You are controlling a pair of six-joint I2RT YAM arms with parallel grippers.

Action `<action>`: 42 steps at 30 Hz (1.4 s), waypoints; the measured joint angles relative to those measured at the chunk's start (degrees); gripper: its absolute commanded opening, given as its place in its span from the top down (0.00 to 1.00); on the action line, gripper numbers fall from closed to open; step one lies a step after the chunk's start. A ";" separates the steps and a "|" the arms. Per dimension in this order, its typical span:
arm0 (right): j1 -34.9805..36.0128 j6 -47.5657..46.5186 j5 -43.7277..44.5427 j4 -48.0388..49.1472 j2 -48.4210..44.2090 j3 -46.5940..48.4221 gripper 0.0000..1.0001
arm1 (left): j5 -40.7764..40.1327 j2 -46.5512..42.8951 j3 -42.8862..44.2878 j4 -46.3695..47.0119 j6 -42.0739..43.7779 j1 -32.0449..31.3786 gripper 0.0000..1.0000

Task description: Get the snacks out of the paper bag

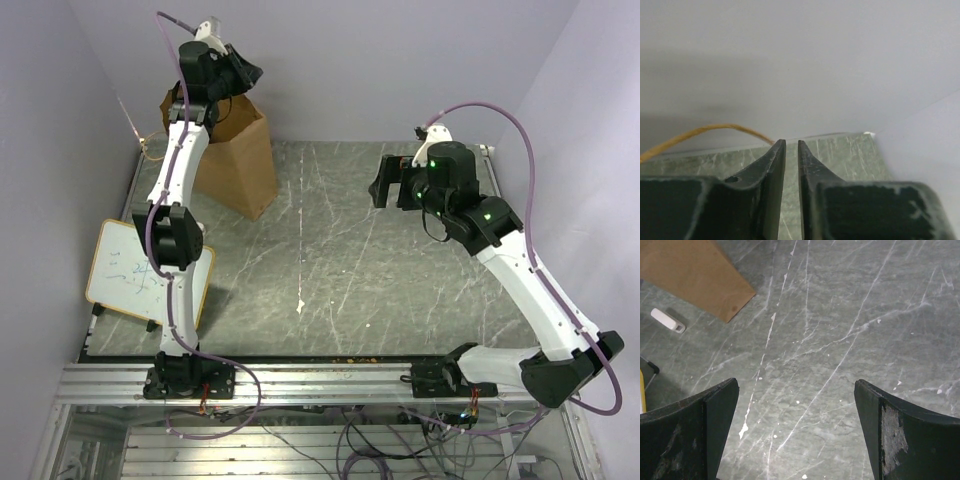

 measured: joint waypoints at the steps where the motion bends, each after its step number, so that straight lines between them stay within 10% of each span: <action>1: 0.00 0.20 -0.09 -0.02 -0.09 0.00 0.00 | 0.50 -0.61 -1.33 0.04 -0.11 0.00 0.87; 13: -0.04 1.84 -1.07 -0.04 -2.19 0.00 0.00 | 7.37 -6.80 -7.63 -1.66 -2.49 -1.29 0.93; 20: -0.04 2.78 -1.53 -0.26 -2.27 0.00 0.00 | 2.91 -13.90 -8.11 -6.71 1.22 -3.50 0.38; 42: -0.07 0.70 3.89 -0.59 -3.19 -0.22 0.00 | -5.66 0.07 -1.27 -6.51 0.87 1.64 0.09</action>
